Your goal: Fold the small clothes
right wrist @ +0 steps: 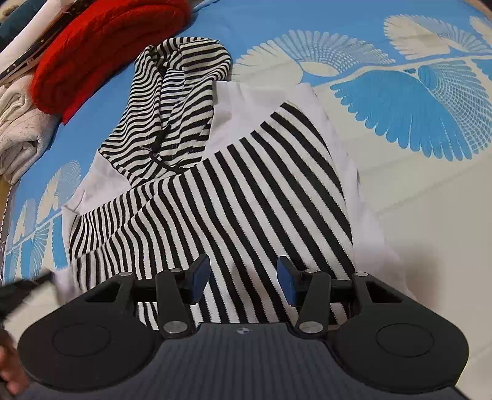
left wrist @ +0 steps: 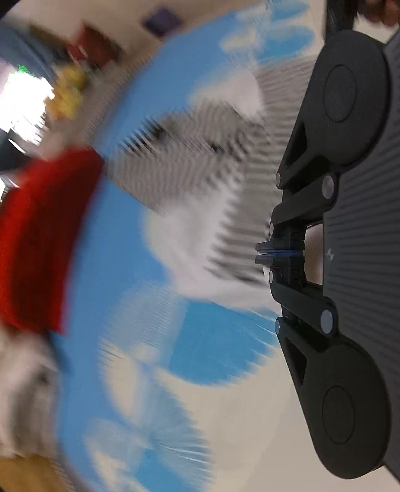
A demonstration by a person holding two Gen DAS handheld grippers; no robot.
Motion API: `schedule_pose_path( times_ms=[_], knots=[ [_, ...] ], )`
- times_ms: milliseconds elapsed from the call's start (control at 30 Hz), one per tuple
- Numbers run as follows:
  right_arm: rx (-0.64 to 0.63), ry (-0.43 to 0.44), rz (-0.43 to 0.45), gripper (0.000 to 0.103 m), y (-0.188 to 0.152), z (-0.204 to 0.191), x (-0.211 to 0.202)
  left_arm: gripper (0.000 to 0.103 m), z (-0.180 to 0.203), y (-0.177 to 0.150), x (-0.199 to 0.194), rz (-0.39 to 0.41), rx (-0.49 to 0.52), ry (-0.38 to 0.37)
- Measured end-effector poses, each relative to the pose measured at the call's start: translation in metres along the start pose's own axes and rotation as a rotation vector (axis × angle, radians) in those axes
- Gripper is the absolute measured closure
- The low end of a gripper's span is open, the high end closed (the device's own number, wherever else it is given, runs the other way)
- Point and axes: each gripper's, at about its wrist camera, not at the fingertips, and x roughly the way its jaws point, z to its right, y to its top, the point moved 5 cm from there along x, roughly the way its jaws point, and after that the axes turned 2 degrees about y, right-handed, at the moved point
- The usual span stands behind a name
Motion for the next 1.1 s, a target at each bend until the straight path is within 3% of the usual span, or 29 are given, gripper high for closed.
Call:
schedule_pose_path(
  times_ms=[100, 167, 300, 367, 500, 600, 667, 700, 833, 933, 1067, 1100],
  knots=[
    [0.015, -0.022, 0.014, 0.053, 0.001, 0.004, -0.001, 0.103, 0.009, 0.017, -0.026, 0.141, -0.009, -0.045],
    [0.032, -0.040, 0.022, 0.053, 0.002, 0.008, 0.000, 0.103, 0.005, 0.018, -0.024, 0.147, -0.019, -0.001],
    [0.074, -0.087, 0.018, 0.053, 0.001, 0.020, 0.004, 0.102, -0.017, -0.001, 0.014, -0.079, -0.103, 0.102],
    [0.105, -0.104, 0.002, 0.053, 0.000, 0.027, 0.008, 0.102, -0.021, -0.005, 0.018, -0.107, -0.119, 0.114],
    [0.138, -0.103, -0.013, 0.053, 0.000, 0.032, 0.009, 0.096, 0.003, -0.005, 0.018, -0.119, -0.039, 0.025],
    [0.134, -0.117, -0.010, 0.053, 0.001, 0.034, 0.010, 0.089, 0.010, -0.031, 0.043, -0.243, -0.035, -0.010],
    [0.156, -0.120, -0.009, 0.054, 0.002, 0.039, 0.011, 0.083, 0.004, -0.053, 0.064, -0.367, -0.048, 0.043],
    [0.170, -0.116, -0.008, 0.055, 0.002, 0.041, 0.011, 0.085, -0.001, -0.061, 0.071, -0.407, -0.060, 0.066],
    [0.180, -0.132, 0.013, 0.055, 0.005, 0.044, 0.005, 0.082, 0.007, -0.050, 0.061, -0.352, -0.046, 0.069],
    [0.152, -0.177, 0.036, 0.055, 0.007, 0.049, 0.003, 0.075, 0.021, -0.042, 0.054, -0.293, -0.025, -0.003],
    [0.146, -0.166, 0.016, 0.055, 0.007, 0.057, 0.007, 0.071, 0.019, -0.065, 0.074, -0.402, -0.041, 0.040],
    [0.147, -0.168, 0.018, 0.055, 0.008, 0.056, 0.005, 0.071, 0.019, -0.065, 0.073, -0.391, -0.037, 0.049]
  ],
)
